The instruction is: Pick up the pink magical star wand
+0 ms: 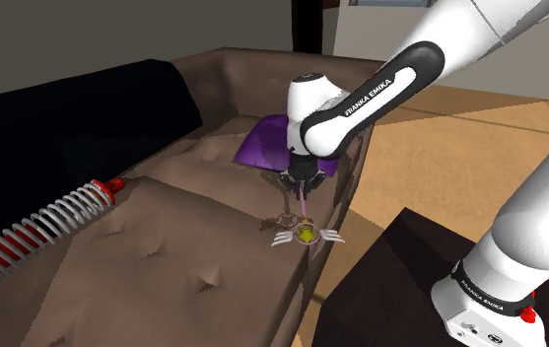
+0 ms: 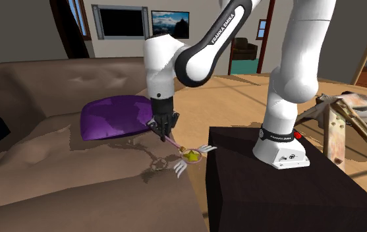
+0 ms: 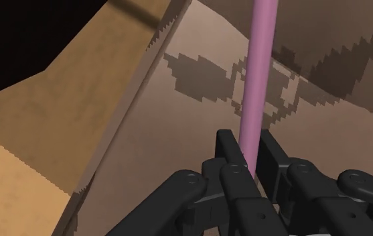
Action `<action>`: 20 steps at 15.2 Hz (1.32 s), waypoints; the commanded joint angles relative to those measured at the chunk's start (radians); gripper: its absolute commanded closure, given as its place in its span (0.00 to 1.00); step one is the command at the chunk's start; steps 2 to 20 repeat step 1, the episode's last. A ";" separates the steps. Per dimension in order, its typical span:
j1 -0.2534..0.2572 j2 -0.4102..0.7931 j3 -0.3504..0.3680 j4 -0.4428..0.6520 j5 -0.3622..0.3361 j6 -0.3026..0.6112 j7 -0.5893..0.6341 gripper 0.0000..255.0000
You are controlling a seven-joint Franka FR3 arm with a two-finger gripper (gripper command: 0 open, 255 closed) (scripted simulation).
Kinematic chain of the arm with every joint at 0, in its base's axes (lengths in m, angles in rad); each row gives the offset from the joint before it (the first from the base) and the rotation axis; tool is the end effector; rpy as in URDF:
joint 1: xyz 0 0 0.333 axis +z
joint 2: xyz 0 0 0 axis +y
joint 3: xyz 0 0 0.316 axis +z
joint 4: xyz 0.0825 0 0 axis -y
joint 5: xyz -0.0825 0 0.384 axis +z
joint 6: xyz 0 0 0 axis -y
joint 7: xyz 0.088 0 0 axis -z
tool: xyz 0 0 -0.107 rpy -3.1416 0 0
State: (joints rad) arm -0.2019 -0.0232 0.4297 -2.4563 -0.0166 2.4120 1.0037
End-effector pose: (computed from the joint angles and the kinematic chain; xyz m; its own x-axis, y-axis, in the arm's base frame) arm 0.4612 0.1065 0.3031 0.7224 -0.6915 0.0047 -0.6913 -0.7220 0.0307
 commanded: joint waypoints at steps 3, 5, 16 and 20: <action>0.000 -0.004 0.000 0.002 0.003 -0.007 -0.003 1.00; 0.000 -0.004 0.000 0.002 0.003 -0.007 -0.003 1.00; 0.000 -0.004 0.000 0.002 0.003 -0.007 -0.003 1.00; 0.000 -0.004 0.000 0.002 0.003 -0.007 -0.003 1.00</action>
